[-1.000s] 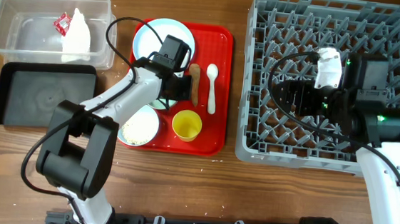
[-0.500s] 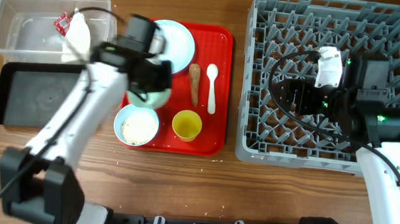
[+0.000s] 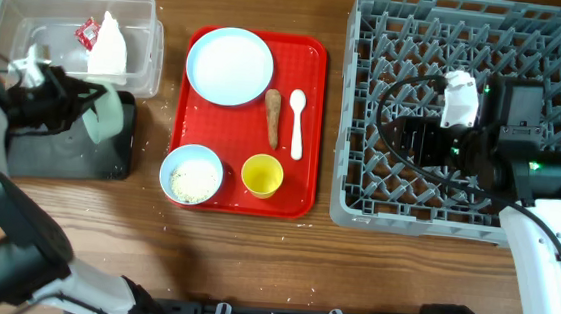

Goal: Sort waste into correct bins and load items into the dishwasher rack
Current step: 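Tip the green bowl over the black tray to dump the scrap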

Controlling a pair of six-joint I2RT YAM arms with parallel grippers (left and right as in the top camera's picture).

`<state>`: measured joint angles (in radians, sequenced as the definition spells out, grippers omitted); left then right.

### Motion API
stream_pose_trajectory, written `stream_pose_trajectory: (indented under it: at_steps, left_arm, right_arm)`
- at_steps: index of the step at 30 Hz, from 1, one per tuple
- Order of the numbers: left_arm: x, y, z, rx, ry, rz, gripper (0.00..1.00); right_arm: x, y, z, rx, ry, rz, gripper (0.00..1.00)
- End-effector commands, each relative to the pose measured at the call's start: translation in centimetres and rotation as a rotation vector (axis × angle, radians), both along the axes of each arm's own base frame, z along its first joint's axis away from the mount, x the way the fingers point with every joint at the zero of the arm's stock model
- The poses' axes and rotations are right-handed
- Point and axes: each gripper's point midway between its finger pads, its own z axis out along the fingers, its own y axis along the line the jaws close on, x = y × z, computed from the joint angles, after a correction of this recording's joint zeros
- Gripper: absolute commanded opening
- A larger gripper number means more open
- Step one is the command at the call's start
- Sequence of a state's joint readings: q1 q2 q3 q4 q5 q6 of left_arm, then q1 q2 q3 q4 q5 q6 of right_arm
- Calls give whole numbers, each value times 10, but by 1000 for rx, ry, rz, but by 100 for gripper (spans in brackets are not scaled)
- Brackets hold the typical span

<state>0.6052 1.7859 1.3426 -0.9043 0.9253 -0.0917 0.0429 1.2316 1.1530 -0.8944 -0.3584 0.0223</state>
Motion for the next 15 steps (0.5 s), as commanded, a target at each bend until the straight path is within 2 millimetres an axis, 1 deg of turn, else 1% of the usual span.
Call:
stream_pose_trajectory:
  at_steps: [1,3,6,8,12,13,15]
  left_arm:
    - [8,17,14,-352,-170,22,4]
    - [7,30,11,-518,-196,66,4]
    - [3,44,9,-658,-210,119,4]
    - [1,48,11,-674,-214,133,4]
    - [0,47,12,-681,-206,136,4]
    - [0,44,16,-677,-208,128,4]
    - [-1,29,34,-596,-282,63,4]
  right_arm:
    - [2,-7,0,-34,9,-30,98]
    - [1,-7,0,-33,11,-31,98]
    - [2,-7,0,-33,10,-31,98]
    - [2,-7,0,-33,10,-31,98]
    - [3,-7,1,-33,3,-31,99]
    - [3,-7,1,-33,2,-31,99]
    - [3,-7,1,-33,3,-31,99]
